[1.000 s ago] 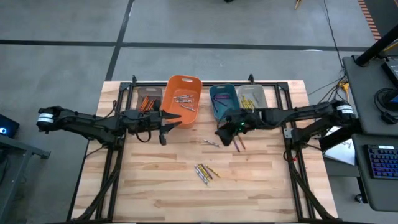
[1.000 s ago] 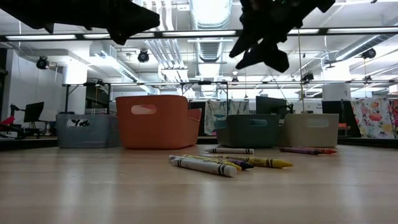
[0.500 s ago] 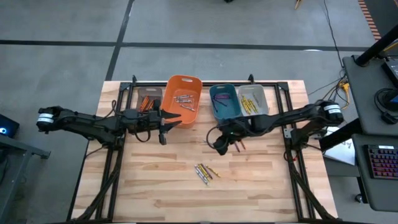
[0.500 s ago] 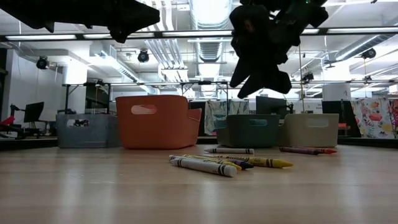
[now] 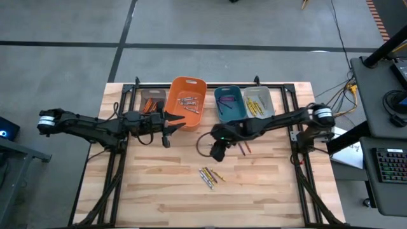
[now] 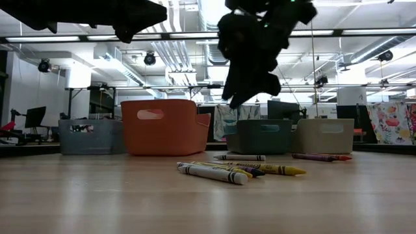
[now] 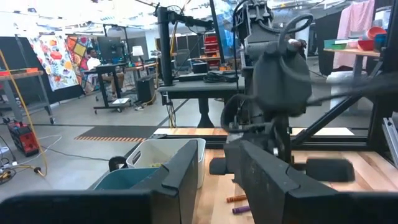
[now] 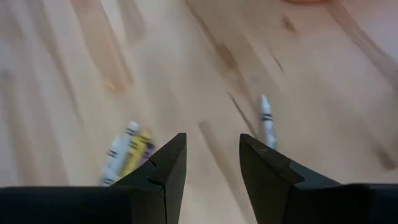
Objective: Sort crayons
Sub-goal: Put the white crayon into the orange bin
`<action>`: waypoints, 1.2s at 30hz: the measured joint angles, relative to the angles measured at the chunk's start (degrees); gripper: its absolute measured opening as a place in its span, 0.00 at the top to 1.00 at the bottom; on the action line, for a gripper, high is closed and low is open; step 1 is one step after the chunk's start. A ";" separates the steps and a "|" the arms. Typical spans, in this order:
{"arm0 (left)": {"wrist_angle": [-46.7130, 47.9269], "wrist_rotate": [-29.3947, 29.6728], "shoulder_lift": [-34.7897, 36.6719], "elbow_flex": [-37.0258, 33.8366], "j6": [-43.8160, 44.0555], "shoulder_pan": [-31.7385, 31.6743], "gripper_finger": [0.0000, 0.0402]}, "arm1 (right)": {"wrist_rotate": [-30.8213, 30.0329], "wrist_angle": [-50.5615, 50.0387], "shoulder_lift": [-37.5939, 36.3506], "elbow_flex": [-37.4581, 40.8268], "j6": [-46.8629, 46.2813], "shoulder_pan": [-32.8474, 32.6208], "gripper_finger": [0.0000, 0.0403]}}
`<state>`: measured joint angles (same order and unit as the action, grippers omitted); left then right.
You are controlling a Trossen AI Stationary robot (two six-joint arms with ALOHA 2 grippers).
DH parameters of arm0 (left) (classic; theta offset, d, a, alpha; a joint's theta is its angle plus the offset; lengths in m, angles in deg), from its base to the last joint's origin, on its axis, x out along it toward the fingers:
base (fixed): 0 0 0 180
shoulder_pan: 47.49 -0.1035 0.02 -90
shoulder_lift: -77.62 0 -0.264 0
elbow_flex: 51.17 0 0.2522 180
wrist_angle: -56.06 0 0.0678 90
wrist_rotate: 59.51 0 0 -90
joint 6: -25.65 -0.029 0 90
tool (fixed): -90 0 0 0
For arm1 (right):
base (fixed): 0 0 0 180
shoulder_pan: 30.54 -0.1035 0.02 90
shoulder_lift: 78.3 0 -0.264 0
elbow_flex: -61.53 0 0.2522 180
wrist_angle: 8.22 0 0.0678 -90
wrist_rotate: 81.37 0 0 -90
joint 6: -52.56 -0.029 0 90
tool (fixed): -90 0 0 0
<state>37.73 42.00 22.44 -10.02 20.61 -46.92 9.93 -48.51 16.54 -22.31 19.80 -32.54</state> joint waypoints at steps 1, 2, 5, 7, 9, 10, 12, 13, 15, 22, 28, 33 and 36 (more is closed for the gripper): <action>-0.01 0.00 0.00 0.00 0.00 0.01 0.75 | -0.23 -2.49 1.22 -1.76 1.11 0.00 0.66; -0.01 0.00 0.00 0.00 0.00 0.01 0.75 | -1.00 -5.53 2.70 -3.68 2.30 0.02 0.66; 0.02 0.00 0.00 -0.01 0.00 0.01 0.75 | -4.03 -14.89 6.48 -9.17 5.30 -0.02 0.66; -0.02 0.00 0.02 0.01 0.02 0.01 0.75 | -5.63 -20.22 8.63 -12.16 6.80 -0.12 0.66; -0.04 0.00 0.02 0.01 0.02 0.01 0.75 | -6.16 -23.41 10.53 -14.23 8.39 -0.23 0.66; -0.09 0.00 0.02 -0.01 0.02 0.01 0.75 | -6.22 -23.98 11.33 -14.91 9.44 -0.28 0.66; -0.08 -0.01 0.04 0.00 0.02 -0.01 0.75 | -6.01 -23.96 12.26 -15.45 11.76 -0.49 0.66; -0.07 0.00 0.02 0.00 0.02 -0.01 0.75 | -5.94 -24.00 12.61 -15.46 12.83 -0.61 0.66; -0.07 0.00 0.04 0.00 0.02 -0.01 0.75 | -5.93 -23.67 13.26 -15.42 13.40 -0.76 0.66; -0.09 -0.01 0.04 -0.01 0.02 -0.01 0.75 | -6.09 -20.65 13.32 -12.84 12.89 -1.01 0.66; -0.07 -0.02 0.04 0.01 0.02 -0.01 0.75 | -7.41 -15.38 13.29 -10.07 12.61 -1.60 0.66; -0.08 -0.02 0.04 0.01 0.02 -0.01 0.75 | -9.80 -12.03 13.29 -7.28 11.37 -1.51 0.66; -0.07 -0.02 0.04 0.01 0.02 -0.01 0.75 | -10.51 -11.46 13.29 -5.97 10.78 -1.49 0.66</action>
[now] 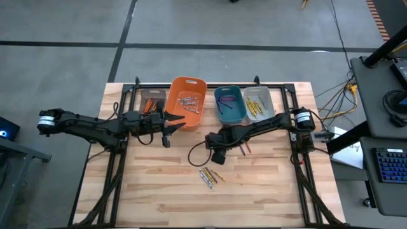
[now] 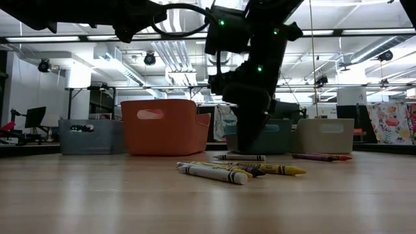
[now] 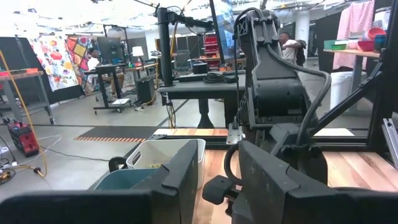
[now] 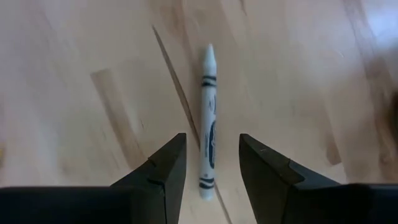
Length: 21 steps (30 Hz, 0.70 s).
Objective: Sort crayons
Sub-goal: Put the white crayon into the orange bin
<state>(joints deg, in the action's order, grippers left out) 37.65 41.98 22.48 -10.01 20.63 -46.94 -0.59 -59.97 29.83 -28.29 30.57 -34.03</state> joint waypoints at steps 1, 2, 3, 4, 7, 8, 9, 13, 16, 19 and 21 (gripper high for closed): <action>-0.01 0.00 0.00 0.00 0.00 0.00 0.75 | -0.02 0.05 0.00 0.47 -0.50 0.00 0.66; -0.01 0.00 0.00 0.00 0.00 0.00 0.75 | -0.10 0.19 0.00 0.99 -0.86 0.00 0.66; 0.01 0.00 0.00 0.00 0.00 0.00 0.75 | -0.10 0.54 0.00 1.53 -0.95 0.00 0.66; 0.01 0.00 0.00 -0.02 0.00 0.00 0.75 | -0.11 1.18 0.00 2.03 -0.95 0.00 0.66; -0.01 0.00 0.00 0.00 0.00 0.00 0.75 | 0.02 3.05 0.00 3.36 -0.97 -0.02 0.66; 0.01 0.00 0.00 0.00 0.00 0.00 0.75 | 0.02 3.47 -0.02 3.71 -0.97 -0.02 0.66; 0.00 0.00 0.00 0.00 0.00 0.00 0.75 | 0.02 3.97 -0.12 4.17 -0.97 -0.02 0.66; -0.01 0.00 0.00 0.00 0.00 0.00 0.75 | 0.02 4.59 -0.24 5.08 -0.98 -0.02 0.68; -0.01 0.00 0.00 0.00 0.02 0.00 0.75 | 0.19 4.64 -0.24 5.16 -0.97 -0.04 0.74; -0.01 0.00 0.15 0.00 0.02 0.00 0.75 | 0.31 4.68 -0.24 5.17 -0.75 -0.07 0.85; 0.00 0.00 0.55 0.00 0.00 0.00 0.75 | 0.45 4.68 -0.22 5.19 -0.66 -0.07 0.92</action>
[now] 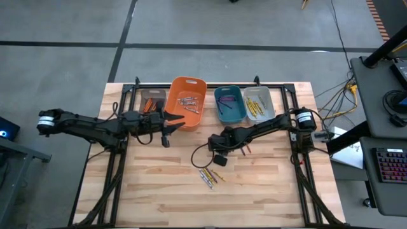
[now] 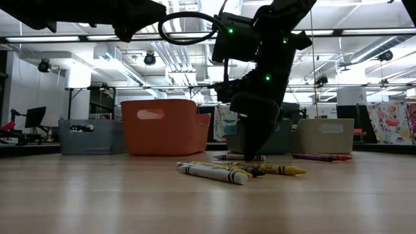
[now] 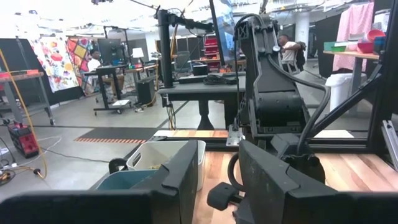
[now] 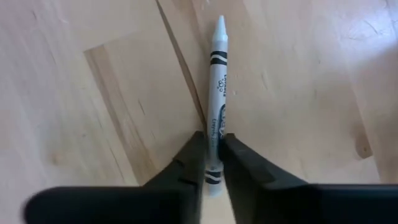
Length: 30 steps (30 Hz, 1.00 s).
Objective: Sort crayons
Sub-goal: Put the white crayon into the orange bin
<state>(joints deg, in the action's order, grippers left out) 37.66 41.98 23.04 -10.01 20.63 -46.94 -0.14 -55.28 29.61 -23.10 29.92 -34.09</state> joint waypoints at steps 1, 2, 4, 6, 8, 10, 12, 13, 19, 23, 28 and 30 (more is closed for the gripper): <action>-0.03 0.00 0.29 0.00 0.00 0.00 0.75 | -0.01 -0.04 0.00 0.00 0.10 0.00 0.95; -0.02 0.00 0.63 0.00 0.00 0.00 0.75 | 0.06 -0.10 0.00 0.01 0.12 0.00 0.96; 0.00 0.00 1.55 0.00 -0.16 0.00 0.75 | 0.48 -0.51 0.00 -0.27 -0.03 0.02 0.97; 0.00 0.00 2.77 0.00 -0.52 0.00 0.75 | 1.74 -1.29 0.00 -1.20 0.12 0.09 0.97; 0.03 0.00 4.22 0.00 -0.99 0.00 0.75 | 2.71 -3.16 0.05 -2.76 0.80 0.17 0.97; 0.08 0.00 5.86 0.00 -1.60 0.00 0.75 | 2.79 -5.22 -0.09 -4.83 1.88 0.12 0.97; 0.43 -0.01 7.45 0.00 -2.00 0.00 0.75 | 2.81 -6.76 -0.81 -7.42 3.24 0.09 0.97; 0.60 -0.02 8.26 0.00 -2.18 -0.01 0.75 | 2.78 -7.76 -1.27 -8.65 4.08 0.07 0.97; 4.02 -0.01 13.13 -0.12 -3.44 -0.02 0.75 | 2.72 -12.62 -2.68 -16.50 9.59 0.93 0.97; 4.93 -0.02 15.38 -0.15 -3.40 -0.02 0.75 | 2.68 -13.38 -3.80 -21.90 13.71 2.80 0.97; 5.01 -0.02 17.08 -0.17 -3.65 -0.02 0.75 | 1.30 -12.75 -3.16 -28.74 18.53 6.67 0.97; 5.38 -0.02 17.77 -0.17 -4.43 -0.02 0.75 | 1.14 -13.11 -2.39 -31.26 20.83 8.79 0.97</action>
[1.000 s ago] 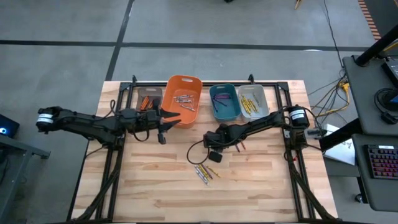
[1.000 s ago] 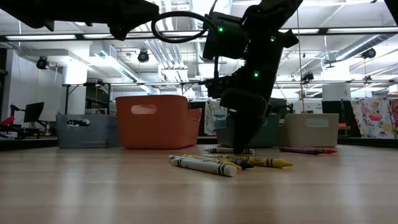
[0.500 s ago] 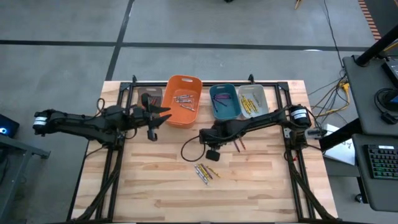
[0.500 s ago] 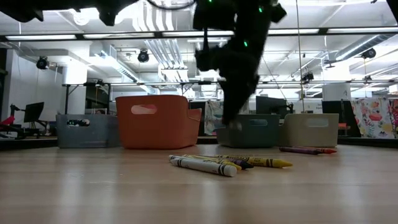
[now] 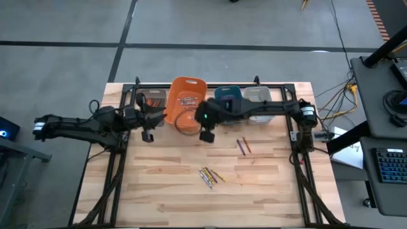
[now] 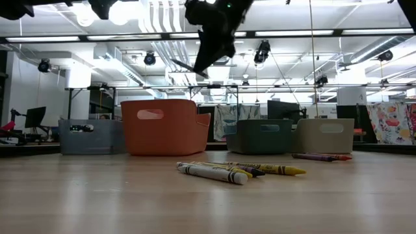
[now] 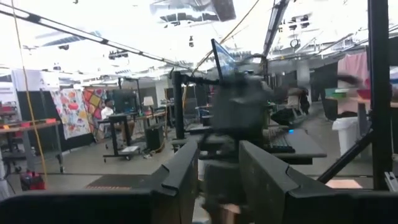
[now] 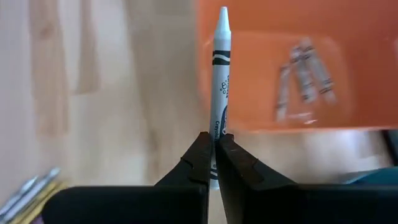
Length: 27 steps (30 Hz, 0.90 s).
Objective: Sort crayons
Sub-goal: Put the white crayon into the orange bin
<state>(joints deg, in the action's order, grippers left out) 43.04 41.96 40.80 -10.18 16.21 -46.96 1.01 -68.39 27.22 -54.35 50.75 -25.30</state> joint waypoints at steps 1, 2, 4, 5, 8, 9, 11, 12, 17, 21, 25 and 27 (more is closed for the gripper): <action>0.36 0.00 0.36 0.00 -0.42 0.00 0.75 | -0.06 -0.15 0.60 -1.22 0.83 1.18 0.97; 0.94 0.00 0.81 0.00 -0.66 0.00 0.75 | -0.08 -0.06 1.32 -2.48 1.76 2.35 0.97; 1.31 0.00 1.44 -0.02 -0.82 0.00 0.75 | -0.09 -0.26 3.23 -4.94 3.88 4.54 0.97; 1.49 0.00 1.83 -0.02 -0.84 0.00 0.75 | -0.09 -0.36 4.30 -6.44 4.80 5.60 0.97; 2.16 0.01 2.83 -0.02 -1.52 0.00 0.75 | 0.12 -0.58 7.94 -11.38 7.60 8.44 0.97; 2.79 0.00 3.28 -0.02 -1.92 0.00 0.75 | 0.13 -0.59 9.33 -13.08 8.88 9.25 0.97; 3.31 0.01 3.98 -0.04 -2.30 0.00 0.75 | 0.14 -0.72 12.14 -16.24 10.82 10.89 0.97; 3.74 0.01 4.40 -0.04 -2.31 0.00 0.75 | 0.17 -0.98 13.67 -17.90 11.86 11.62 0.97; 5.51 0.02 6.47 -0.04 -3.03 0.00 0.75 | 0.26 -1.69 21.22 -26.70 15.89 15.14 0.97; 6.35 0.02 7.71 -0.04 -3.36 0.00 0.75 | 0.25 -2.95 26.81 -32.96 18.48 17.51 0.97; 7.47 0.02 8.60 -0.04 -3.36 0.00 0.75 | 0.26 -1.69 28.35 -32.00 20.59 19.46 0.97; 7.81 0.02 8.74 -0.04 -3.30 0.00 0.75 | 0.28 -1.90 28.90 -32.00 20.88 20.30 0.97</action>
<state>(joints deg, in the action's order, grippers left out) 50.85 41.98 49.54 -10.23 12.91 -46.96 1.29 -70.29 56.12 -86.36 71.63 -5.00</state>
